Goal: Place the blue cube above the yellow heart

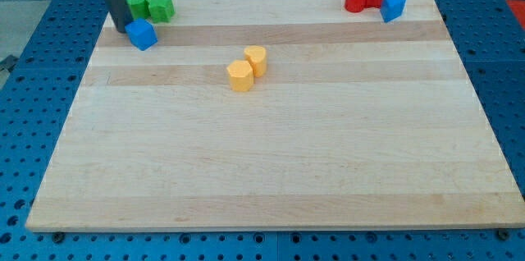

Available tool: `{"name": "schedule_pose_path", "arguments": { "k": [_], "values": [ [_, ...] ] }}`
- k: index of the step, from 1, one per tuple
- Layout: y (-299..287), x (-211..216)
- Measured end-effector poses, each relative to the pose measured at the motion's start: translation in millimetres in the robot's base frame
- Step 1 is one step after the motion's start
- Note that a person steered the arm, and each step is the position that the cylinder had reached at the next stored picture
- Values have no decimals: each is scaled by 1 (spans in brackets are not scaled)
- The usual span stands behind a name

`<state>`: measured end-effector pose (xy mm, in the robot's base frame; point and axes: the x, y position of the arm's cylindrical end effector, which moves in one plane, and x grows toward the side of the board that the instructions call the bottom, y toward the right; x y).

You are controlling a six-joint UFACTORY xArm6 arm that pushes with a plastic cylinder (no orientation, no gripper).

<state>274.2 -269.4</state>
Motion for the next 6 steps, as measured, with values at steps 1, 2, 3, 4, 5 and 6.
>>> {"name": "schedule_pose_path", "arguments": {
  "k": [1, 2, 3, 4, 5, 6],
  "values": [
    [-35, 1],
    [-31, 18],
    [12, 26],
    [76, 21],
    [142, 14],
    [207, 13]
  ]
}}
